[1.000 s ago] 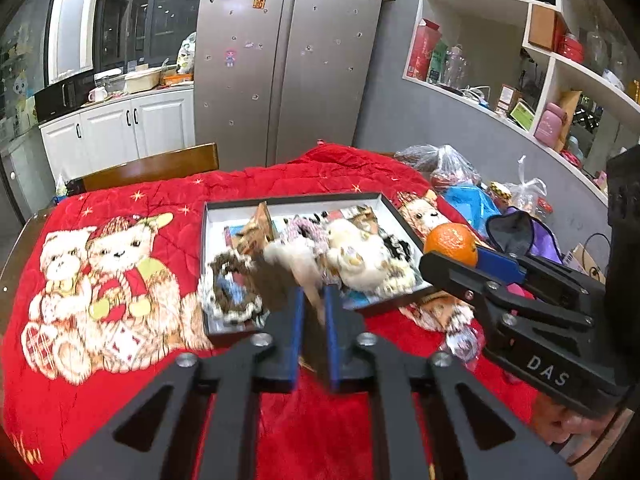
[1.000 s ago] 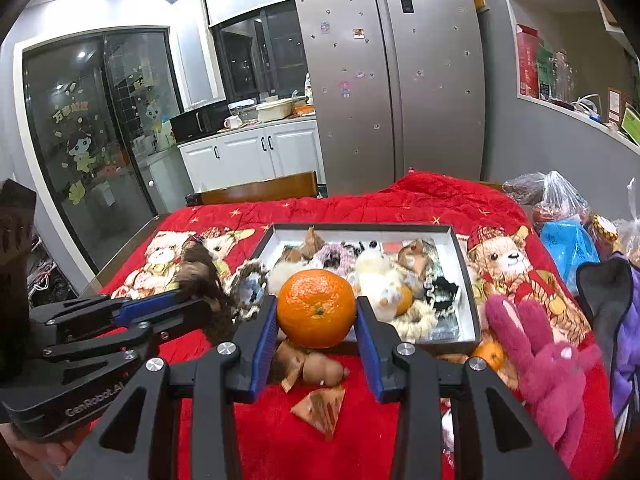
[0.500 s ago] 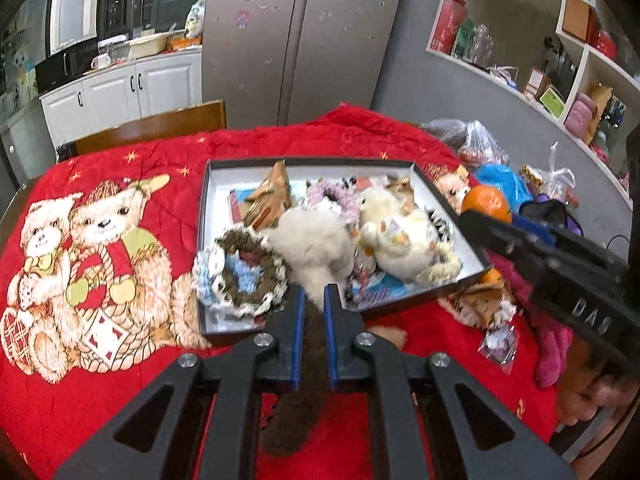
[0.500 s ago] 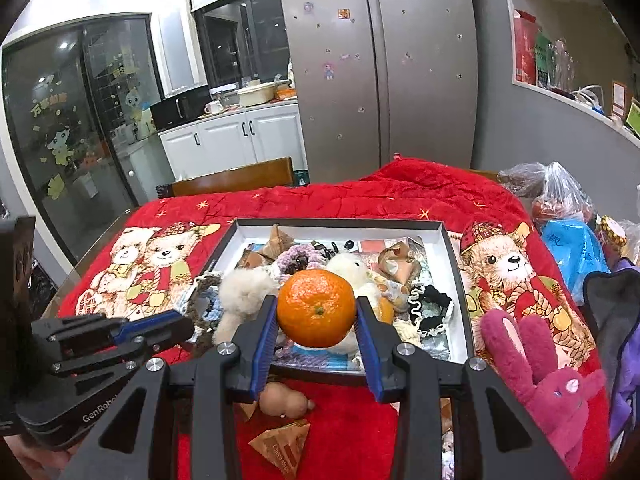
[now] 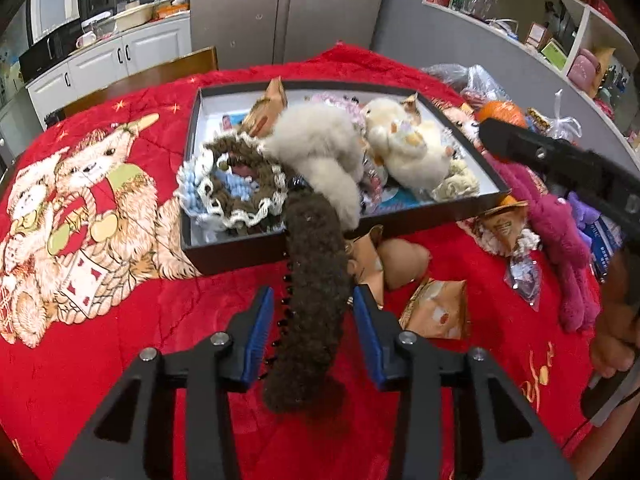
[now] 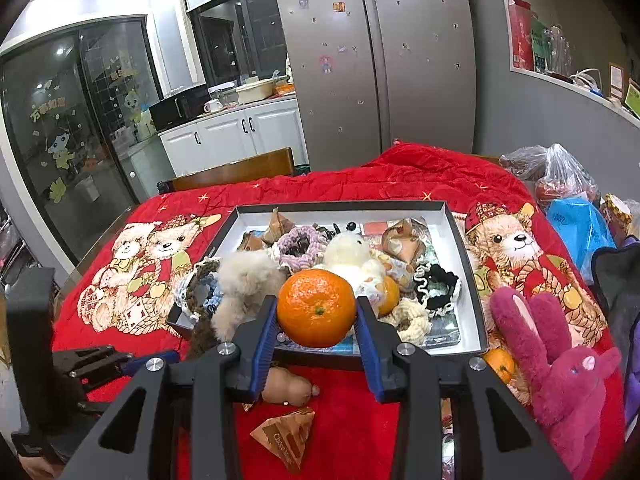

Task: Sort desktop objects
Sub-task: 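Lower the held clip and orange over the inside of the box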

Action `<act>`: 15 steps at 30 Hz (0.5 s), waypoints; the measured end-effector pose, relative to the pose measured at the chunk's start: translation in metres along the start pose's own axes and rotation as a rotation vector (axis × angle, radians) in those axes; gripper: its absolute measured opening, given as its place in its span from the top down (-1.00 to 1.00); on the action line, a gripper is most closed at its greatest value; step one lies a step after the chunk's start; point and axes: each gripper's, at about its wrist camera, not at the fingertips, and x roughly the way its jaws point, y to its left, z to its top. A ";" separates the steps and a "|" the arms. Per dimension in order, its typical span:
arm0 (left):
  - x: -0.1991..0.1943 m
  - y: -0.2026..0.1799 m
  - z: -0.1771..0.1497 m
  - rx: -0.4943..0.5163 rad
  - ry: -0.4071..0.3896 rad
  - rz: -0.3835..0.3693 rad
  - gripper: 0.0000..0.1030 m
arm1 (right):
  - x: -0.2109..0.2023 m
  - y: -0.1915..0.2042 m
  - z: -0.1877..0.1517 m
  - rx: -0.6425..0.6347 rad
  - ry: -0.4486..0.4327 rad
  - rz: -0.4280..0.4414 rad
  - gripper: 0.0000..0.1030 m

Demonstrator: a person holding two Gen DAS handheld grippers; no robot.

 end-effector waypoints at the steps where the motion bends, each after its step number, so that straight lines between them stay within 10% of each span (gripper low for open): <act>1: 0.004 0.000 -0.001 0.003 0.010 0.005 0.18 | 0.000 0.000 -0.001 0.000 0.002 0.000 0.25; 15: 0.018 -0.001 -0.007 0.031 0.010 0.007 0.34 | 0.009 -0.002 -0.009 -0.004 0.027 0.000 0.25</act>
